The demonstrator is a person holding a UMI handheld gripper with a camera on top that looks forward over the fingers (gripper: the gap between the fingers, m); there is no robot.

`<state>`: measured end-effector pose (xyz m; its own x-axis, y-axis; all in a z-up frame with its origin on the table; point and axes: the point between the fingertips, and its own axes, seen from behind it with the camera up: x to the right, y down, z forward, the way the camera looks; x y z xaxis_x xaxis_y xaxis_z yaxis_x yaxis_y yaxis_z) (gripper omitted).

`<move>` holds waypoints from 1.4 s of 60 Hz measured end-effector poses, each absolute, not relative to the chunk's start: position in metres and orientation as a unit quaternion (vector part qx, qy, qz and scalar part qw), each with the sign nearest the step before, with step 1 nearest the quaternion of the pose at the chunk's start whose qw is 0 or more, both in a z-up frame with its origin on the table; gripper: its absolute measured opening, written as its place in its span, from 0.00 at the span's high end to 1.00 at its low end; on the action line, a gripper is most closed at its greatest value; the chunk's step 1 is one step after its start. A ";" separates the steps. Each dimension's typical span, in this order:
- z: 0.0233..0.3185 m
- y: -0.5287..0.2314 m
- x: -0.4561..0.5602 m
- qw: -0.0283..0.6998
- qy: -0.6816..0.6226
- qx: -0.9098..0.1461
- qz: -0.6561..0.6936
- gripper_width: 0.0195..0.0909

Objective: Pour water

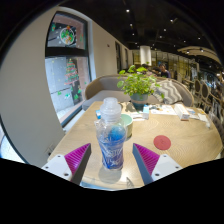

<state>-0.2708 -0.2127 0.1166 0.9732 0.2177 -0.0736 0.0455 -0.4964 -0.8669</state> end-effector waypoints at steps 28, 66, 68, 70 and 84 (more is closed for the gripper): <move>0.078 -0.157 -0.276 0.513 -0.058 -0.855 0.047 0.72; 0.194 -0.019 -0.083 0.422 -0.315 -0.710 -0.468 0.79; 0.193 -0.010 -0.086 0.407 -0.341 -0.690 -0.492 0.79; 0.189 -0.002 -0.090 0.389 -0.369 -0.670 -0.513 0.79; 0.171 0.026 -0.108 0.257 -0.522 -0.523 -0.623 0.79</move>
<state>-0.1081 0.0262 0.1706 -0.3213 0.2249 0.9199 0.8658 -0.3238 0.3815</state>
